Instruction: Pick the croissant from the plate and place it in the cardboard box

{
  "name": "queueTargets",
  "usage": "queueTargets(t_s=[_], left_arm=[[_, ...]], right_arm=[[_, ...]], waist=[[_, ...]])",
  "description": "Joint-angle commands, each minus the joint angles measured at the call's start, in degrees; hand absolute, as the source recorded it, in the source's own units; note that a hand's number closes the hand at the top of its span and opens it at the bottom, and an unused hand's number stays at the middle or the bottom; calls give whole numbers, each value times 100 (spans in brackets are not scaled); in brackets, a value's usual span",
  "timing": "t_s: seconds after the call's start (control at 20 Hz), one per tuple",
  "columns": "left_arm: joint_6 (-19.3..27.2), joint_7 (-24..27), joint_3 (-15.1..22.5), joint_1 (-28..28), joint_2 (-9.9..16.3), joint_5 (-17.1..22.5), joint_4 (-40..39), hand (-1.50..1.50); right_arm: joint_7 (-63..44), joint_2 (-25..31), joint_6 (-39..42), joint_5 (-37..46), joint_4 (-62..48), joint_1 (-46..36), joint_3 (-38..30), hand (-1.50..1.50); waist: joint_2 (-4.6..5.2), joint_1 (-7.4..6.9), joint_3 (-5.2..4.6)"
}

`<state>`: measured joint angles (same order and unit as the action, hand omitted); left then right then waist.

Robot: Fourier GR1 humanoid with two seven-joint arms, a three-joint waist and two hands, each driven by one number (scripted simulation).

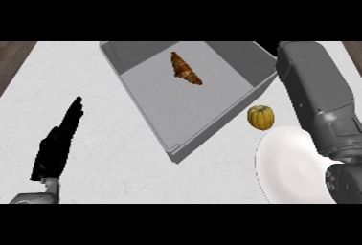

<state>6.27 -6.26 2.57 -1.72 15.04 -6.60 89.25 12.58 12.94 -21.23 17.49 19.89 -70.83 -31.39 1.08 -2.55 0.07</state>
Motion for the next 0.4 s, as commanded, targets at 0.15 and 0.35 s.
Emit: queueTargets(t_s=[0.15,0.35], left_arm=[[92,-159,-3,-88,-75,-136,55,0],[-33,91,-94,169,-90,3,-90,0]], right_arm=[[402,1065,1015,-347,-192,429,-279,-150],[671,1611,1772,-406,-306,751,-274,-150]], waist=[[-32,85,0],[-32,72,0]])
